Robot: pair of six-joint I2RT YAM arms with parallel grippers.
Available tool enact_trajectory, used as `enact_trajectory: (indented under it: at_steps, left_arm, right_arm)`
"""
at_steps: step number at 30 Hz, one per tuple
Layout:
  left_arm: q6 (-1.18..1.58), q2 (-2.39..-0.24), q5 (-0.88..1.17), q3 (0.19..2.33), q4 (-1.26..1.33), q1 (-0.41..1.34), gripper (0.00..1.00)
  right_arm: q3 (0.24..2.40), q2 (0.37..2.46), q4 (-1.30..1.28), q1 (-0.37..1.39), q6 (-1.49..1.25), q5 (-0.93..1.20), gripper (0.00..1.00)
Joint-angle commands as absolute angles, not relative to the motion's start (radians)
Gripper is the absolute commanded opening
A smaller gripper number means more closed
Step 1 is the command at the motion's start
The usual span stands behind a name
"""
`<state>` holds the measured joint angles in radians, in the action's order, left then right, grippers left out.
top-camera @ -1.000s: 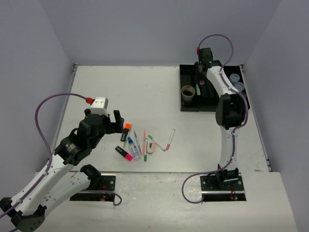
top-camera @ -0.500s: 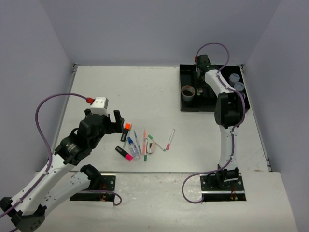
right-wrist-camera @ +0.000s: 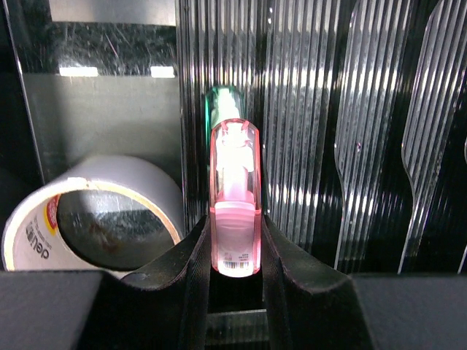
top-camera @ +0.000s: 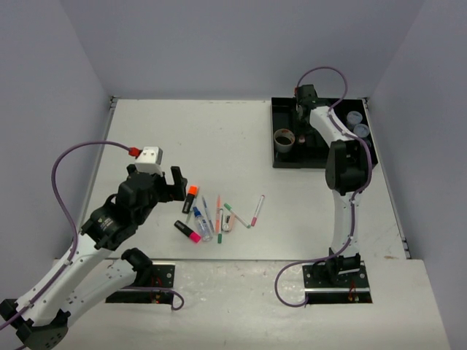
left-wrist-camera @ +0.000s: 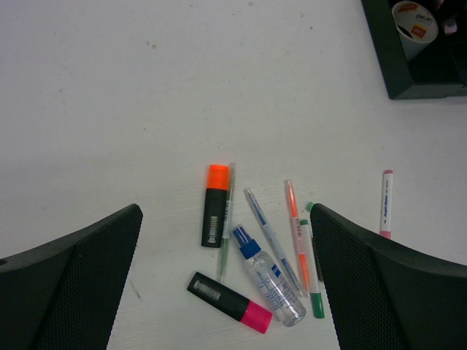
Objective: Sort the stationery into containers
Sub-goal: Place the scissors in the storage box, then pick up the pen from the center of the board.
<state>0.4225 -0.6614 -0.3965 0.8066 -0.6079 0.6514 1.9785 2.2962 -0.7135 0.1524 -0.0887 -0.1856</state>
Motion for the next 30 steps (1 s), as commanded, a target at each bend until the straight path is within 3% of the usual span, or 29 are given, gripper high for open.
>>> enact_trajectory:
  at_steps: [1, 5, 12, 18, 28, 30]
  left_arm:
    - [0.393, -0.653, -0.401, 0.804, -0.575, 0.657, 1.00]
    - [0.393, -0.653, -0.400, 0.804, -0.574, 0.656, 1.00]
    - [0.391, -0.654, -0.401, 0.804, -0.574, 0.656, 1.00]
    - [0.394, -0.664, -0.415, 0.807, -0.577, 0.656, 1.00]
    - [0.407, -0.687, -0.453, 0.815, -0.593, 0.600, 1.00]
    - [0.405, -0.692, -0.446, 0.815, -0.590, 0.601, 1.00]
  right_arm:
    - [1.974, 2.217, -0.736, 0.156, -0.100, -0.177, 0.36]
    - [1.972, 2.206, -0.742, 0.161, -0.100, -0.179, 0.42]
    - [1.991, 2.177, -0.767, 0.164, -0.106, -0.198, 0.43]
    - [1.956, 2.036, -0.784, 0.224, -0.124, -0.237, 0.47]
    - [1.480, 1.602, -0.602, 0.579, -0.319, -0.362, 0.75]
    - [1.400, 1.563, -0.566, 0.620, -0.372, -0.386, 0.77]
